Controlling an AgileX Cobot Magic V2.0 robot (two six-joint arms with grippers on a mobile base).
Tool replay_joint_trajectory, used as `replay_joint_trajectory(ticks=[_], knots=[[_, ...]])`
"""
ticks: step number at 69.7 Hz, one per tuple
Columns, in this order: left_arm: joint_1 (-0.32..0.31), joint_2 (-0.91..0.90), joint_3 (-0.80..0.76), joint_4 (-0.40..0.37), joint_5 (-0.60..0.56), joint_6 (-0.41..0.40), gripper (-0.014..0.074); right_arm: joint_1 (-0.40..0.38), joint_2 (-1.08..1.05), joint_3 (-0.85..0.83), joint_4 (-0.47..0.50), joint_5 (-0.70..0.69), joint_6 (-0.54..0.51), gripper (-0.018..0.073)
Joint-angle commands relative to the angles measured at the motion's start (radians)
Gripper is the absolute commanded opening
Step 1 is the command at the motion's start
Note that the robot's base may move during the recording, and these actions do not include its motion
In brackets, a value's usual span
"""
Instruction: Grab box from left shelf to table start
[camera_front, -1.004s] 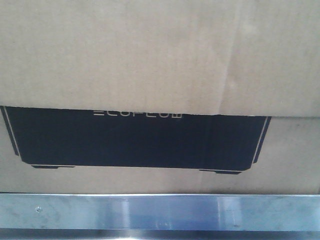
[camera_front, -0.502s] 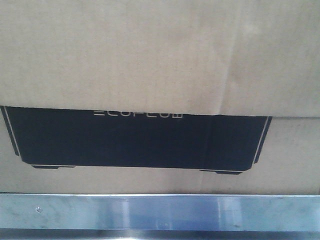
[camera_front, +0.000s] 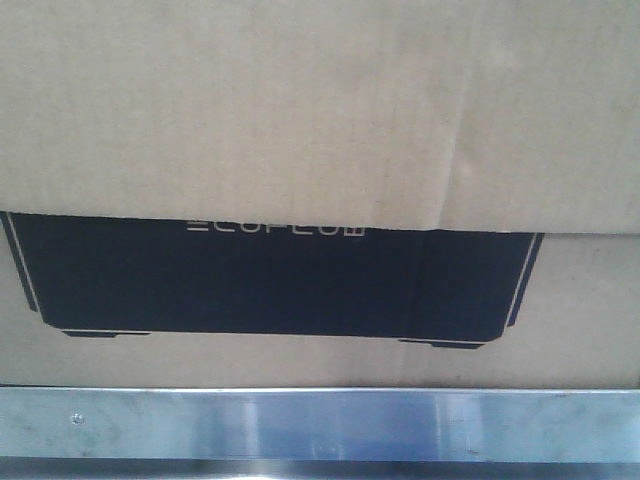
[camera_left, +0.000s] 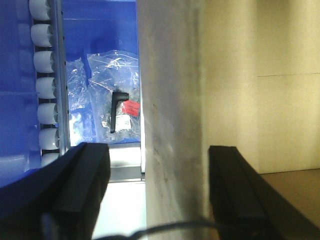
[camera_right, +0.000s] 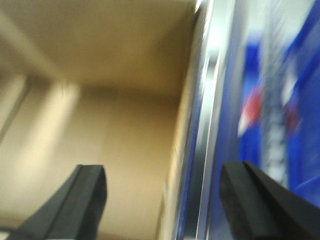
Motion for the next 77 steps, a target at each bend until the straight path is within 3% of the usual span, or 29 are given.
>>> replay_joint_trajectory(ticks=[1, 25, 34, 42, 46, 49, 77], knots=[[-0.006, -0.023, -0.031, -0.006, -0.053, -0.013, 0.0328, 0.001, 0.110, -0.095, 0.017, -0.016, -0.015, 0.0549], [-0.006, -0.018, -0.031, -0.006, -0.059, -0.013, 0.0323, 0.001, 0.380, -0.130, -0.033, -0.006, -0.015, 0.0516], [-0.006, -0.012, -0.031, -0.006, -0.059, -0.013, 0.0220, 0.001, 0.404, -0.130, -0.034, -0.007, -0.015, 0.0302], [-0.006, -0.012, -0.031, -0.006, -0.059, -0.013, 0.0000, 0.001, 0.403, -0.130, -0.034, -0.005, -0.015, 0.0033], [-0.006, -0.012, -0.031, -0.006, -0.063, -0.013, -0.0118, 0.001, 0.403, -0.130, -0.034, -0.005, -0.015, 0.0072], [-0.006, -0.012, -0.031, -0.008, -0.070, -0.013, -0.0078, 0.001, 0.403, -0.130, -0.034, -0.004, -0.015, 0.0057], [-0.007, -0.150, -0.007, -0.053, -0.130, -0.015, -0.0092, 0.001, 0.257, -0.135, -0.016, -0.018, 0.016, 0.0060]])
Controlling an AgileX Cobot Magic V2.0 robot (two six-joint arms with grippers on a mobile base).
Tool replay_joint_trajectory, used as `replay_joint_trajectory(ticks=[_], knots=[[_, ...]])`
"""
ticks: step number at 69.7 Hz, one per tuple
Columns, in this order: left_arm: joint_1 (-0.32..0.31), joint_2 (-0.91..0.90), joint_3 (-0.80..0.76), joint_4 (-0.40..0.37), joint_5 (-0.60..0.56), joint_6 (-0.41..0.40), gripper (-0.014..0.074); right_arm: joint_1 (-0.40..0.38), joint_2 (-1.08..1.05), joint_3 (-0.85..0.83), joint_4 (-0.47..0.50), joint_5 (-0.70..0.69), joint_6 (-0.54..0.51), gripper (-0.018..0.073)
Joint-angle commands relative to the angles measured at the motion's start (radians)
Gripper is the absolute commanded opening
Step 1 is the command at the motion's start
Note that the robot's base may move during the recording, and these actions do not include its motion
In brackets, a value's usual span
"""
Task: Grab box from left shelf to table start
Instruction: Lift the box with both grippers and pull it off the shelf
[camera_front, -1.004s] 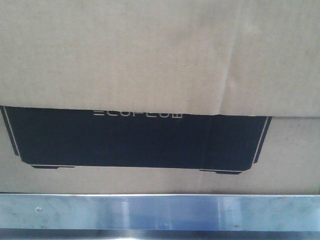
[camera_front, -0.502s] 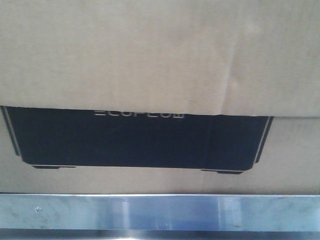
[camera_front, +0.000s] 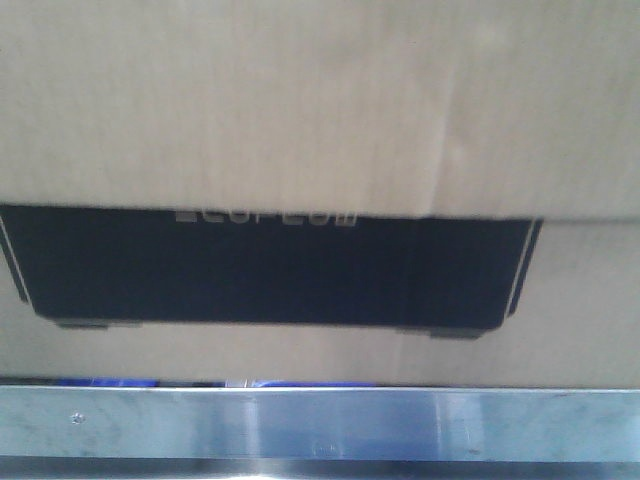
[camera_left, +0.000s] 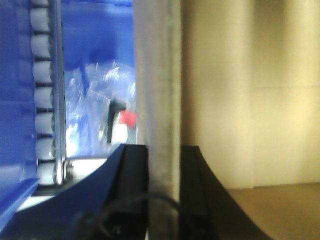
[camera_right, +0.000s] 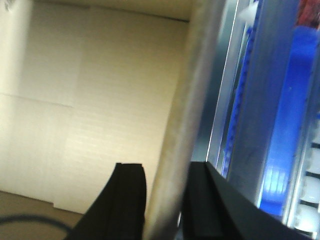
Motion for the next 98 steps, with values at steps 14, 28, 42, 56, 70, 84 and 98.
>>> replay_joint_trajectory(ticks=[14, 28, 42, 56, 70, 84, 98], knots=[[-0.005, -0.292, 0.137, -0.083, -0.173, -0.004, -0.0092, -0.008, -0.261, 0.092, 0.038, -0.151, 0.010, 0.0060], [-0.005, -0.505, 0.292, -0.096, -0.224, -0.004, -0.0092, -0.008, -0.441, 0.243, 0.043, -0.197, 0.010, 0.0060], [-0.005, -0.715, 0.377, -0.101, -0.233, -0.004, -0.0092, -0.008, -0.633, 0.322, 0.085, -0.196, 0.010, 0.0060], [-0.005, -0.856, 0.388, -0.113, -0.229, -0.004, -0.0092, -0.008, -0.767, 0.323, 0.137, -0.199, 0.010, 0.0060], [-0.005, -0.952, 0.388, -0.162, -0.229, -0.004, -0.0092, -0.008, -0.894, 0.323, 0.187, -0.199, 0.010, 0.0060], [-0.005, -1.036, 0.388, -0.174, -0.230, -0.004, -0.0092, -0.008, -1.010, 0.323, 0.201, -0.201, 0.010, 0.0060], [-0.005, -1.094, 0.388, -0.174, -0.237, 0.003, -0.0092, -0.008, -1.074, 0.323, 0.201, -0.218, 0.010, 0.0060]])
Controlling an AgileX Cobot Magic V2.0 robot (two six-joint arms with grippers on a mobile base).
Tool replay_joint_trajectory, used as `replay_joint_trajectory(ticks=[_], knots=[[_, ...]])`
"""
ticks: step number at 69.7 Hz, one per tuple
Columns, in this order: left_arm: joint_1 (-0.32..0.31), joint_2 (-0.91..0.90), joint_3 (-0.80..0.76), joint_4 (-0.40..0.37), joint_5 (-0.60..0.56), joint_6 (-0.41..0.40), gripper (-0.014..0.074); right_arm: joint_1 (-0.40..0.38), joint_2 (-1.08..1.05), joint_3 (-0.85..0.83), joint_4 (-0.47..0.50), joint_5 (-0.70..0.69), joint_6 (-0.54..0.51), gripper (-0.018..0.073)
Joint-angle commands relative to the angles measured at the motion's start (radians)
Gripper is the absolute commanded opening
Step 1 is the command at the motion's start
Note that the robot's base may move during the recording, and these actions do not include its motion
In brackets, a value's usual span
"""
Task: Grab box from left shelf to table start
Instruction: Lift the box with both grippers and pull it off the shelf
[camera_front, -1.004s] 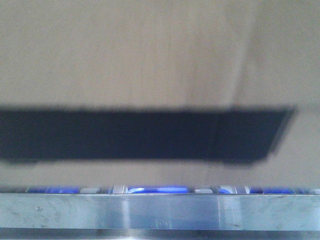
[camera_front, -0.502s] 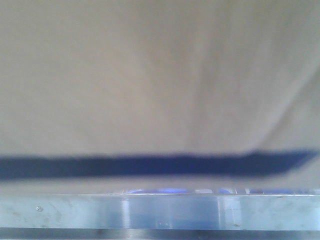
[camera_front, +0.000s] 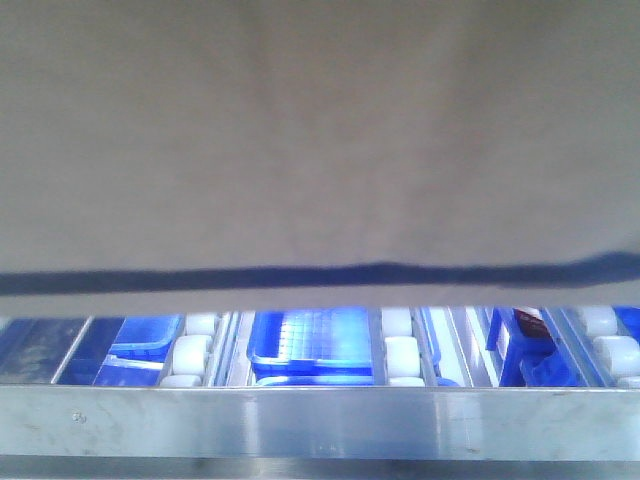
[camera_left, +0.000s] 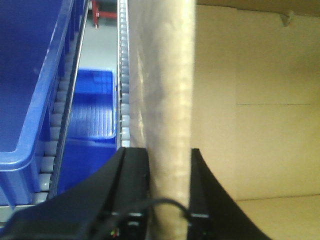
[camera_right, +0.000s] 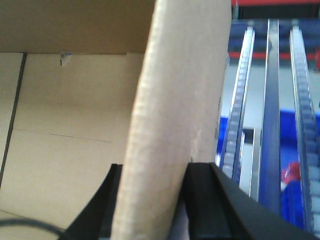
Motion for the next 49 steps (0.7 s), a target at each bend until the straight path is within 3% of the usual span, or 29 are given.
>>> replay_joint_trajectory(ticks=[1, 49], knots=[[-0.007, -0.002, -0.036, -0.094, -0.173, 0.001, -0.0092, -0.002, 0.008, -0.031, 0.042, -0.161, -0.005, 0.0060], [-0.007, -0.004, -0.036, -0.094, -0.159, 0.001, -0.0092, -0.002, 0.007, -0.031, 0.045, -0.157, -0.005, 0.0060]])
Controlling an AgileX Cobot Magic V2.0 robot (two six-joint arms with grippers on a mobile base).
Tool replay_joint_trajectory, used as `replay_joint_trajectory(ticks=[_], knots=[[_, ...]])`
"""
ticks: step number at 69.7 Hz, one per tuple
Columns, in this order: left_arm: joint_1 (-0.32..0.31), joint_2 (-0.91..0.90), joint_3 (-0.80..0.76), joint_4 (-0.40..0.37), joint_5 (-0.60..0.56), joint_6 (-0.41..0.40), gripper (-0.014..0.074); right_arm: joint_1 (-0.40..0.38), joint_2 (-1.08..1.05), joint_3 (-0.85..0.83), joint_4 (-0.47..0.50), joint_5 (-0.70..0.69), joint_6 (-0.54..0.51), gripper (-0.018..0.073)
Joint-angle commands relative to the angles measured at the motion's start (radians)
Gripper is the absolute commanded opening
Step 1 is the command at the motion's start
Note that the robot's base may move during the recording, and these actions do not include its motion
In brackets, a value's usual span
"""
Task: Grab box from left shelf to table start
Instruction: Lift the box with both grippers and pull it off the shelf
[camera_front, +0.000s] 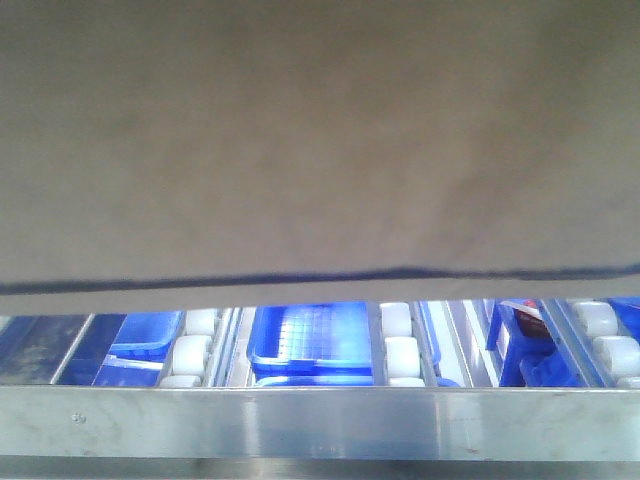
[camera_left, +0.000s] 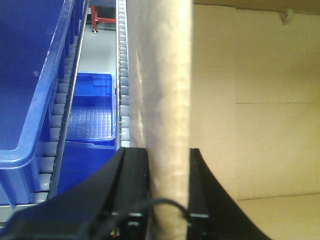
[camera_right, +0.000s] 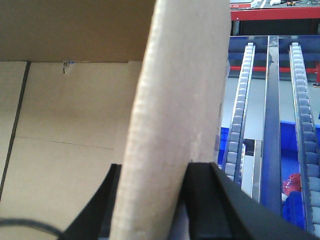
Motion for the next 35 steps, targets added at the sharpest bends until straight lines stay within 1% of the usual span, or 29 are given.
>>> replay_joint_trajectory(ticks=[1, 35], knots=[[-0.007, 0.012, -0.036, -0.093, -0.171, -0.002, -0.0092, -0.002, 0.023, -0.031, 0.037, -0.143, -0.001, 0.0060], [-0.007, 0.012, -0.036, -0.093, -0.171, -0.002, -0.0092, -0.002, 0.023, -0.031, 0.037, -0.143, -0.001, 0.0060]])
